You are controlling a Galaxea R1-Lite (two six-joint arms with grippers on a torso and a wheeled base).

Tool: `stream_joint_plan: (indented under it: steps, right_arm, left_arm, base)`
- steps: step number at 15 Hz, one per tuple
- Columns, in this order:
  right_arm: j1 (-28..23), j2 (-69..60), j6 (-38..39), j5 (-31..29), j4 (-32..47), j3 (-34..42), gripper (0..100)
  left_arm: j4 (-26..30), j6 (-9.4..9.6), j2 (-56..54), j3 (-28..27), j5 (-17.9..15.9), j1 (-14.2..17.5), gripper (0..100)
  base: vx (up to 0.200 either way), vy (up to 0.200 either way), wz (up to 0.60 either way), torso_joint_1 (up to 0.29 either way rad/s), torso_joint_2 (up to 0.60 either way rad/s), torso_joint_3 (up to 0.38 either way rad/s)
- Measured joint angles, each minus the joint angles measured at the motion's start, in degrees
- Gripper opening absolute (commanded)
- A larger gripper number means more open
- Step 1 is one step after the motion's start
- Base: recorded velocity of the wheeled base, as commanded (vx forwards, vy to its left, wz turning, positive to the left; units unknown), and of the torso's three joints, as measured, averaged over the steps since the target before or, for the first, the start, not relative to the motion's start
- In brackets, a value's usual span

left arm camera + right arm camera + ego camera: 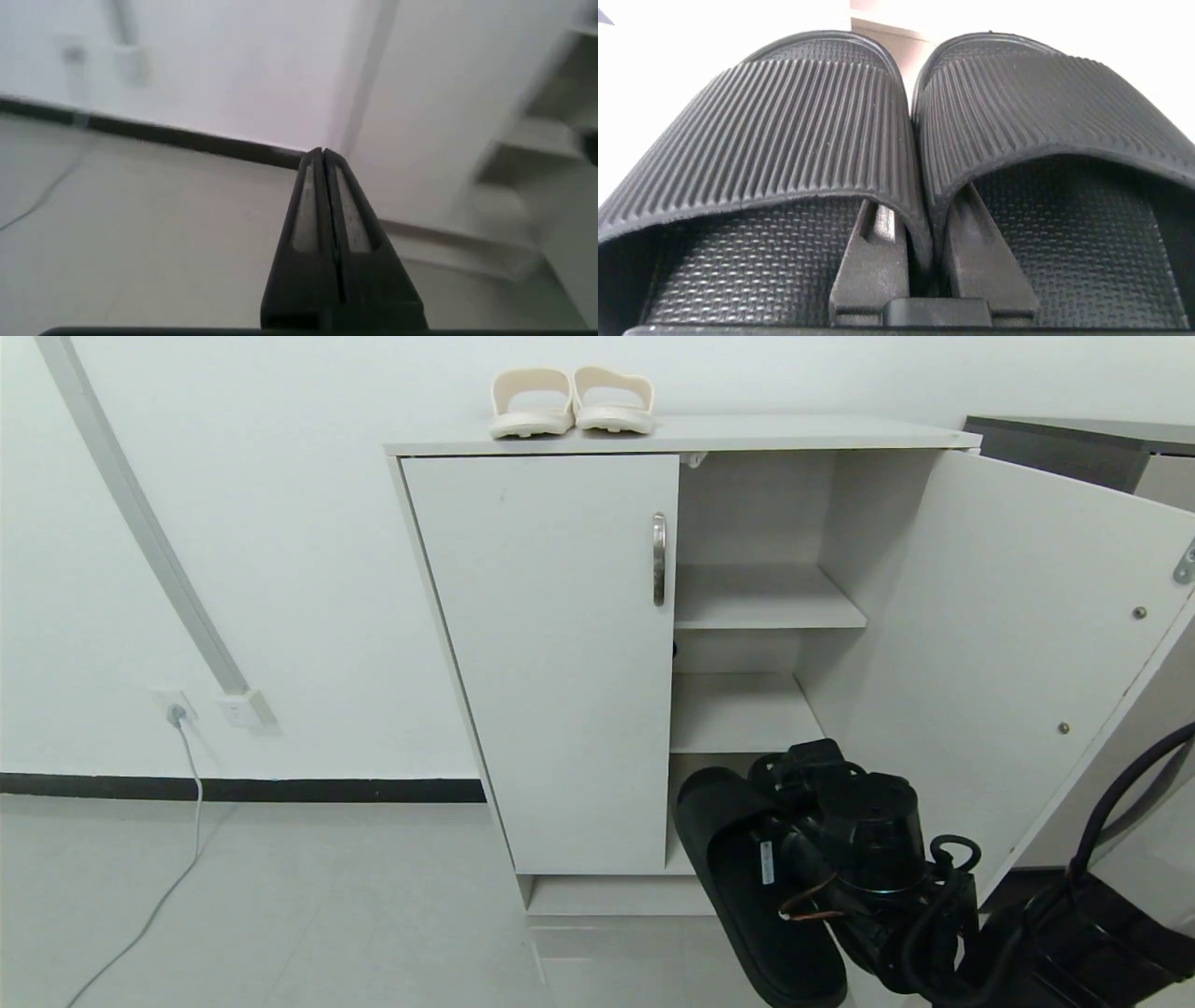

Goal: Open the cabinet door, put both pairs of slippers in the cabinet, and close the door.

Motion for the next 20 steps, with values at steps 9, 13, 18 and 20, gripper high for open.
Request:
stream_joint_plan:
  steps: [9, 13, 18, 20]
  right_arm:
    - [-0.6, 2.8, -0.2, -7.7, 0.0, -8.7, 0]
    - [-0.8, 6.0, -0.2, -9.8, 0.0, -11.7, 0]
    - [-0.8, 7.0, -0.2, -9.9, 0.0, -11.9, 0]
    - [-0.7, 7.3, -0.2, -9.8, -0.2, -12.0, 0]
  left_arm:
    - [2.8, 3.60, -8.0, 2.1, -13.6, 2.0, 0]
    - [2.8, 3.47, -8.2, 2.1, -13.5, 2.0, 0]
    - [2.8, 3.34, -8.2, 2.1, -13.5, 2.0, 0]
    - [2.8, 3.34, -8.2, 2.1, -13.4, 1.9, 0]
  base:
    - [0.000, 0.000, 0.00, 0.000, 0.00, 0.000]
    - [0.000, -0.150, 0.00, 0.003, 0.00, 0.005]
    - [0.000, -0.080, 0.00, 0.002, 0.00, 0.000]
    - [0.000, 0.000, 0.00, 0.000, 0.00, 0.000]
